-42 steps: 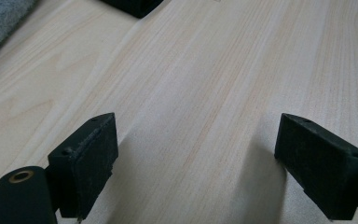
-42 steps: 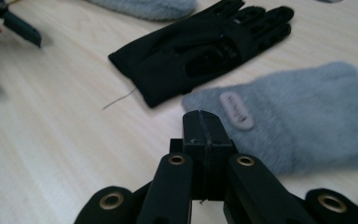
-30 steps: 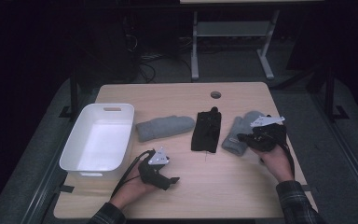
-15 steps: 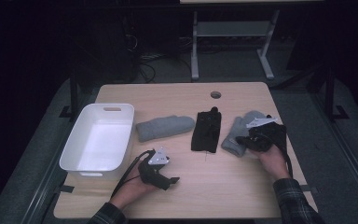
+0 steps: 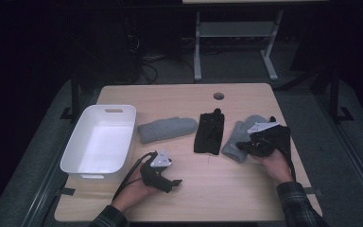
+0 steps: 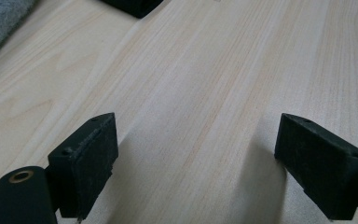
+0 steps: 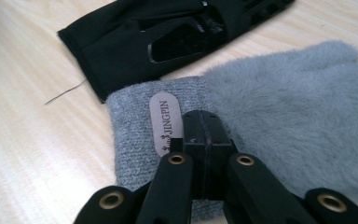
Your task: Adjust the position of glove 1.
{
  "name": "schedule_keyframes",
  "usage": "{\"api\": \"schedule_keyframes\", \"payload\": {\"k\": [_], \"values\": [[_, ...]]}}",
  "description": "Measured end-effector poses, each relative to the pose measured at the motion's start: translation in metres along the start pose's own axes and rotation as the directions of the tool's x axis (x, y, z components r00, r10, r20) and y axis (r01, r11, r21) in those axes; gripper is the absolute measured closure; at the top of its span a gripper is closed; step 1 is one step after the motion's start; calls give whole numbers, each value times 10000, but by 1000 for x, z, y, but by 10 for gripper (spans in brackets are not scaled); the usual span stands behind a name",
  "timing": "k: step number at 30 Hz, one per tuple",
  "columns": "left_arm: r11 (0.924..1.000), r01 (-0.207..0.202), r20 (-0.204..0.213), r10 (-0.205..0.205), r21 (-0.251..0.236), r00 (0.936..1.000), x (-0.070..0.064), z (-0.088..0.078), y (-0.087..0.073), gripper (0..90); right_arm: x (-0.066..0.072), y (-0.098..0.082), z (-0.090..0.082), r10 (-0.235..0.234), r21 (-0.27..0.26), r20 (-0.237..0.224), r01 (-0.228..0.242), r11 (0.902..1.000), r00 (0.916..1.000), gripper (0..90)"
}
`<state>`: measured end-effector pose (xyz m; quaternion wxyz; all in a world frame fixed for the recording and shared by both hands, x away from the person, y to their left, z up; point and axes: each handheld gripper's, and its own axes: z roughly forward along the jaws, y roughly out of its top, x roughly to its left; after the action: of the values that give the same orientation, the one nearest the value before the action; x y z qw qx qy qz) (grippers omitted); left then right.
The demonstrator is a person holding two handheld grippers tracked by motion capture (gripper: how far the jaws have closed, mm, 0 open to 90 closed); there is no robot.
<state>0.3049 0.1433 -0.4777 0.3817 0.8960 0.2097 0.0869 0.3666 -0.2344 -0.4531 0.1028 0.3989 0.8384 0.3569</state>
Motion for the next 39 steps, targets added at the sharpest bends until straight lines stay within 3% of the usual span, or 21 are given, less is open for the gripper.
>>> {"api": "schedule_keyframes", "payload": {"k": [11,21,39], "values": [[10000,1,-1,-1,-8,10000,0,0,0,123,18,-4,-2,-264,80,-206,266,9996,9994,900],[10000,6,-12,-6,-23,10000,0,0,0,123,44,-10,-7,-598,277,-478,612,9977,9971,900],[10000,-18,-5,18,-8,10000,0,0,0,123,82,-18,-15,-1273,512,-1086,1334,9897,9859,900]]}}
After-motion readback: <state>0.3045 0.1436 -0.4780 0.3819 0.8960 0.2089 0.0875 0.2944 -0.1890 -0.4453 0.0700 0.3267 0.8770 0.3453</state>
